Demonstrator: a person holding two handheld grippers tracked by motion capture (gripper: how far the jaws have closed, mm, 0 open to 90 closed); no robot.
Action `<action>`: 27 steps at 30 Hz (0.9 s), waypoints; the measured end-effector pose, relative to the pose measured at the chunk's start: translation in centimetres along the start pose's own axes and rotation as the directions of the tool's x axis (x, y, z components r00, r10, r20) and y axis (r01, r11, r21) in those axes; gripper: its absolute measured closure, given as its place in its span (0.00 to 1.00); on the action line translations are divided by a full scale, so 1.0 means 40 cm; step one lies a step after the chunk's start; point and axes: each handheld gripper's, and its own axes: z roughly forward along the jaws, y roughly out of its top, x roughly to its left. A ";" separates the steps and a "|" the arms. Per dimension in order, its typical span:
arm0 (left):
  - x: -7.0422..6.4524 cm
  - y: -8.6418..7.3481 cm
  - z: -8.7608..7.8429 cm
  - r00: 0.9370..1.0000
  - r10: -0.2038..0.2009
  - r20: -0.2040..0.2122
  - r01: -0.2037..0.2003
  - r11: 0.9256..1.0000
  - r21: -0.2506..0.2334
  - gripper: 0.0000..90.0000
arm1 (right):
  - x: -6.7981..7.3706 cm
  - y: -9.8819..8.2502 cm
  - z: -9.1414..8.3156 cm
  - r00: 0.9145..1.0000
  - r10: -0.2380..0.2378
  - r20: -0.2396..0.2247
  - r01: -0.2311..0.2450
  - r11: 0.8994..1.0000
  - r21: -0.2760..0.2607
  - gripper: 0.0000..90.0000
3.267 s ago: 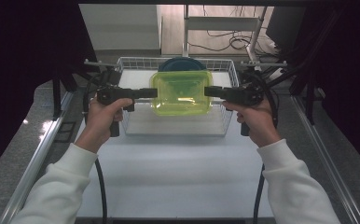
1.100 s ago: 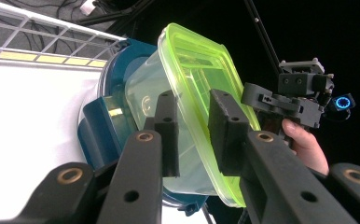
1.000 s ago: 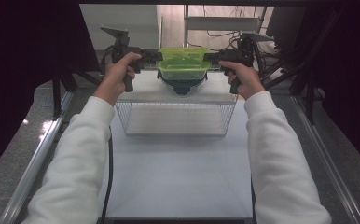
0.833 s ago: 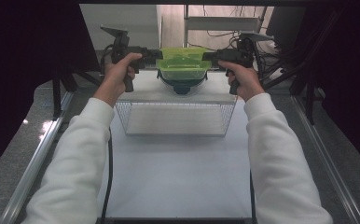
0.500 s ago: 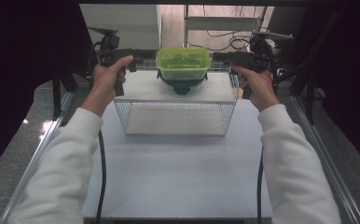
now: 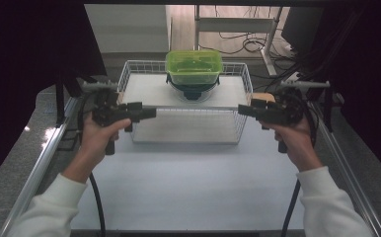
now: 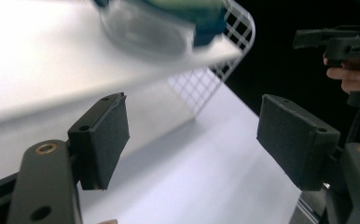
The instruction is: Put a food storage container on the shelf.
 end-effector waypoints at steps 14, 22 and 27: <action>0.035 -0.273 0.003 0.995 0.018 -0.103 -0.008 0.996 0.094 0.28 | -0.022 -0.291 -0.009 0.999 0.009 0.039 -0.012 0.996 0.088 0.30; 0.035 -0.327 0.012 0.993 0.018 -0.113 -0.003 0.991 0.131 0.28 | -0.038 -0.367 0.016 0.998 0.023 0.064 -0.032 0.988 0.150 0.29; 0.044 -0.338 0.013 0.993 0.008 -0.121 0.009 0.990 0.138 0.28 | -0.036 -0.378 0.021 0.998 0.009 0.067 -0.020 0.986 0.167 0.29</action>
